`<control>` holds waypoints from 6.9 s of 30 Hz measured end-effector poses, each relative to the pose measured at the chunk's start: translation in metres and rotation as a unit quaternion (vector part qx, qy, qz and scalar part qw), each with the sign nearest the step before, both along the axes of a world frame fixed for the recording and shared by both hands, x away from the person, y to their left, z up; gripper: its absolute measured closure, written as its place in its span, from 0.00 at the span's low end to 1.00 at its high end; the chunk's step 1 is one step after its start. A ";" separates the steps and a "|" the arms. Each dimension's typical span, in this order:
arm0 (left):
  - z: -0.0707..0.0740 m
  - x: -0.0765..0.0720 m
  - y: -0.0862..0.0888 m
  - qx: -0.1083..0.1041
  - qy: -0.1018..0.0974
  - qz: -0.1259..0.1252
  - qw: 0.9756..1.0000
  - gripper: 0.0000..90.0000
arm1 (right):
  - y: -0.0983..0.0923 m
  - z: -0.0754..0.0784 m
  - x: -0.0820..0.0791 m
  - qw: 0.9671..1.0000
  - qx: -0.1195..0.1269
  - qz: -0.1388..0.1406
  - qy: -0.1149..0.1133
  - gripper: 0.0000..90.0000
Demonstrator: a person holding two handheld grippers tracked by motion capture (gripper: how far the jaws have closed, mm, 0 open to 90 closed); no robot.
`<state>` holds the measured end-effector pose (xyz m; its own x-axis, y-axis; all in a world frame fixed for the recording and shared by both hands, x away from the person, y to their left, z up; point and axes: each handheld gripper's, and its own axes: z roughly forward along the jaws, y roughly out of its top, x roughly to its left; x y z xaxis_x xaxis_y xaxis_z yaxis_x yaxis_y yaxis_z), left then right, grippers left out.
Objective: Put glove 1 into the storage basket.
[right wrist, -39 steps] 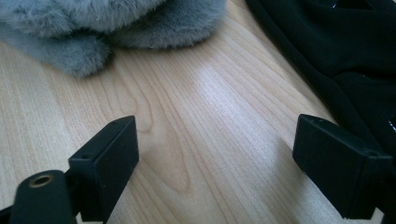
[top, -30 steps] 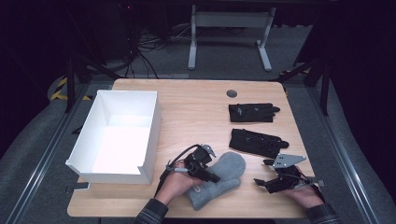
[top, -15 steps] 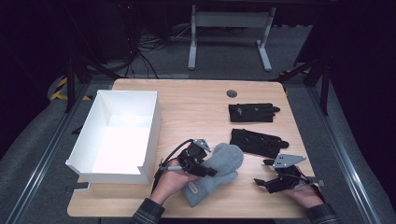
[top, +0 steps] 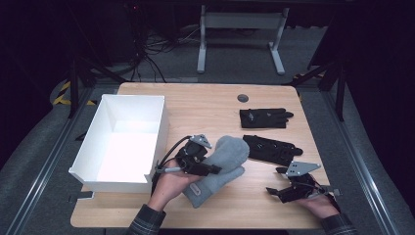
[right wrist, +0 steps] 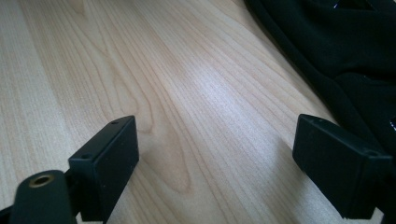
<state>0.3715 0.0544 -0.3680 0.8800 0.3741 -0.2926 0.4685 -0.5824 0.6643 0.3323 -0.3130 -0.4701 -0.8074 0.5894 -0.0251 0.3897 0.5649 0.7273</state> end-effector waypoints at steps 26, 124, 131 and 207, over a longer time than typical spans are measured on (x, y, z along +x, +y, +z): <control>0.078 0.015 0.078 -0.018 -0.025 0.101 0.994 0.81 | 0.007 -0.002 0.000 1.000 -0.015 0.014 0.010 0.00; 0.062 0.030 0.140 0.028 -0.076 0.245 0.966 0.19 | 0.007 -0.002 0.001 1.000 -0.015 0.011 0.010 0.00; 0.063 0.022 0.098 0.019 -0.083 0.196 0.977 0.19 | 0.007 -0.002 0.001 1.000 -0.015 0.011 0.010 0.00; -0.110 -0.026 0.012 0.070 -0.120 0.077 0.987 0.00 | 0.065 0.020 0.075 0.998 -0.034 0.014 0.051 1.00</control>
<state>0.3456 0.0668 -0.4781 0.8476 0.5302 -0.0193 0.3977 -0.6108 0.6847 0.4076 -0.2478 -0.4505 -0.8243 0.5659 0.0186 0.4423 0.6229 0.6453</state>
